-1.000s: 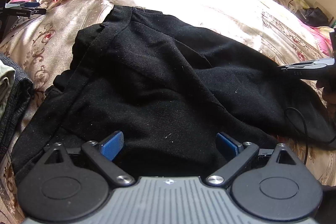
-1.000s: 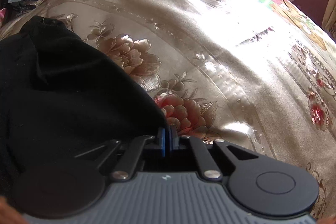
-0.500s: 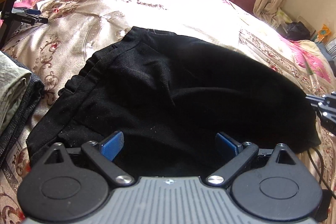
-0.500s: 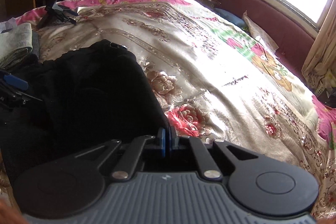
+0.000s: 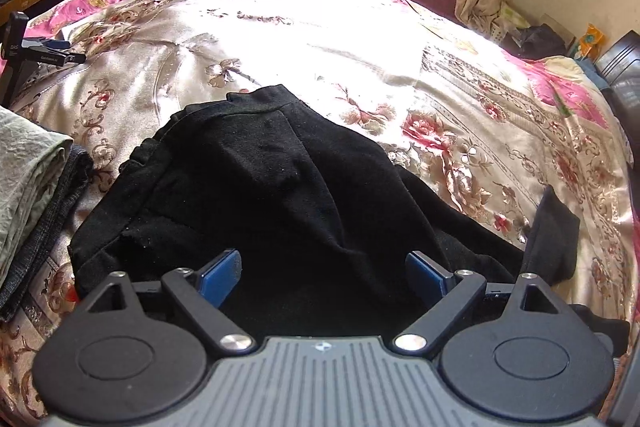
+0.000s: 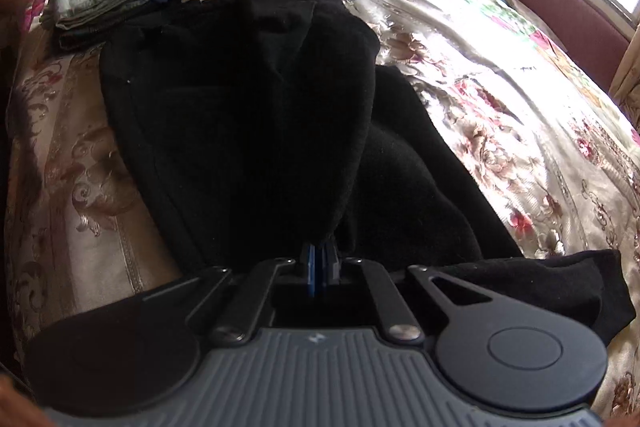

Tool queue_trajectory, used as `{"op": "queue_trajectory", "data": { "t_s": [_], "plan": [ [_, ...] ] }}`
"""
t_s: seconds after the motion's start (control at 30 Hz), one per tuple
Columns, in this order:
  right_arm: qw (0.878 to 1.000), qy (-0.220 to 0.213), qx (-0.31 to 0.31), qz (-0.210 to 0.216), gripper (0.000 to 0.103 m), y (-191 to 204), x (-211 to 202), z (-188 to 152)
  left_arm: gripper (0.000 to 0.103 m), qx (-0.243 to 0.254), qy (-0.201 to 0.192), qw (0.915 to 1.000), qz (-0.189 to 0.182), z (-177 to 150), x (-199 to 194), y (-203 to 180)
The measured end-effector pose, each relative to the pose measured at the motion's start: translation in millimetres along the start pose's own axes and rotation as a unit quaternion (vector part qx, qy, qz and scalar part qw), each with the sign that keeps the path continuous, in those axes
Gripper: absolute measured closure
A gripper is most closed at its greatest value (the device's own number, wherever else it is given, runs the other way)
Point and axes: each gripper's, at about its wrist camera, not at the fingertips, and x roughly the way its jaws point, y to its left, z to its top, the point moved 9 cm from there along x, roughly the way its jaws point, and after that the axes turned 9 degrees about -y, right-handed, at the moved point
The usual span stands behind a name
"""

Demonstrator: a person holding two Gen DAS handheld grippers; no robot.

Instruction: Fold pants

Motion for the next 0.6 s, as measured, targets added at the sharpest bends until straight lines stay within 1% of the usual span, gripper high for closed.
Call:
{"op": "queue_trajectory", "data": {
  "t_s": [0.07, 0.13, 0.2, 0.23, 0.3, 0.33, 0.37, 0.4, 0.47, 0.5, 0.57, 0.6],
  "plan": [
    [1.0, 0.01, 0.023, 0.001, 0.099, -1, 13, -13, 0.002, 0.014, 0.005, 0.9999, 0.0, -1, 6, -11],
    [0.998, 0.006, 0.057, 0.002, 0.098, -6, 17, -14, 0.004, 0.03, 0.008, 0.9995, 0.001, 1, 13, -21],
    [0.995, 0.008, 0.098, 0.01, 0.096, -13, 10, -10, 0.004, 0.043, 0.01, 0.999, 0.002, 5, 23, -30],
    [0.994, 0.01, 0.111, 0.016, 0.092, -17, 5, -8, 0.005, 0.048, 0.012, 0.9988, 0.004, 8, 28, -35],
    [0.991, 0.001, 0.132, 0.028, 0.07, -28, -14, 1, 0.006, 0.053, 0.012, 0.9985, 0.009, 17, 38, -42],
    [0.99, -0.009, 0.138, 0.029, 0.064, -36, -24, 6, 0.006, 0.054, 0.01, 0.9984, 0.012, 22, 43, -45],
    [0.989, -0.019, 0.145, 0.025, 0.053, -49, -35, 11, 0.006, 0.052, 0.008, 0.9985, 0.015, 28, 48, -48],
    [0.988, -0.025, 0.154, 0.016, 0.047, -61, -43, 16, 0.006, 0.049, 0.009, 0.9986, 0.017, 32, 54, -51],
    [0.984, -0.034, 0.174, -0.007, 0.043, -88, -54, 20, 0.006, 0.043, 0.017, 0.9986, 0.026, 39, 68, -57],
    [0.982, -0.035, 0.187, -0.022, 0.039, -104, -56, 22, 0.006, 0.044, 0.022, 0.9982, 0.035, 41, 78, -61],
    [0.974, -0.028, 0.213, -0.069, 0.036, -139, -54, 17, 0.009, 0.053, 0.03, 0.9966, 0.056, 43, 95, -67],
    [0.971, -0.024, 0.221, -0.087, 0.036, -153, -51, 15, 0.01, 0.057, 0.034, 0.9956, 0.066, 43, 103, -69]
  ]
}}
